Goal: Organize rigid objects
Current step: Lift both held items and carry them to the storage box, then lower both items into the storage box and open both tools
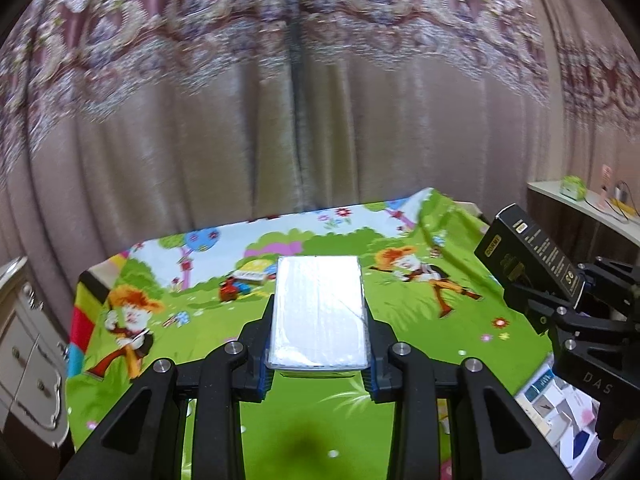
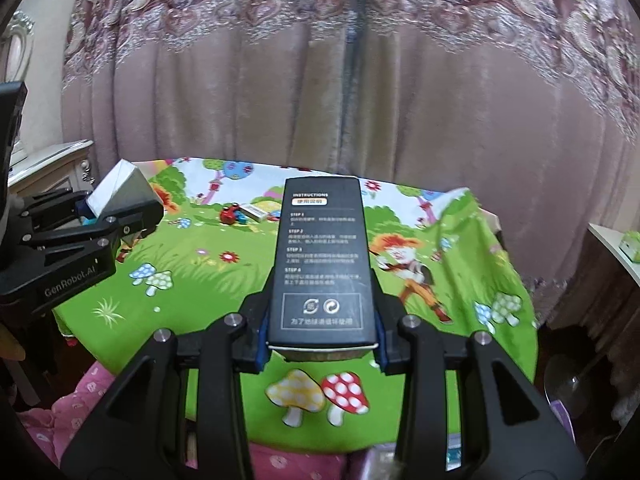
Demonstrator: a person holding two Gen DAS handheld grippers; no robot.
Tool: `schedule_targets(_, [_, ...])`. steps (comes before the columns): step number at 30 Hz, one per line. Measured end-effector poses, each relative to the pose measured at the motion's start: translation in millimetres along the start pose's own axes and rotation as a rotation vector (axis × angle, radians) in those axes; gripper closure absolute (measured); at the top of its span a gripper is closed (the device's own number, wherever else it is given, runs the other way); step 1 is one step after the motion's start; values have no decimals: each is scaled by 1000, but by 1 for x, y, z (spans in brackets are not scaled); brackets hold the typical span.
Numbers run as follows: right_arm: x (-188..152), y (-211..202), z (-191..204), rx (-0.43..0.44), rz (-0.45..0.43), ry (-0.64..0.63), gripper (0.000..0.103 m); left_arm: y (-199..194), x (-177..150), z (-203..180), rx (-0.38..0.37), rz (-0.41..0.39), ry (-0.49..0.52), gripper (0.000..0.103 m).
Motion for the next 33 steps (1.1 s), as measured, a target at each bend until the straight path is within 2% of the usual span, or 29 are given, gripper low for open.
schedule_targets(9, [-24,-21,-63,-97,22,74,61,9,11,-68,-120,9,95,68])
schedule_targets(16, [-57,-36,-111,-185,69,138,61,17,7,-130,-234,37,181,68])
schedule_targets(25, [-98,-62,-171,-298,124,225,61,25,-12,-214,-411,121,272,68])
schedule_targets(33, [-136,-79,-204,-392,203,228,61,28,-47,-282,-543,211,375,68])
Point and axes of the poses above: each gripper's, at about its wrist camera, not at the fingertips, and y roughly the way its jaws point, z to its left, x to its top, the point moved 9 cm from there along y, roughly the way its jaws point, and after that the axes turned 7 degrees about -x, right-handed, at the moved point
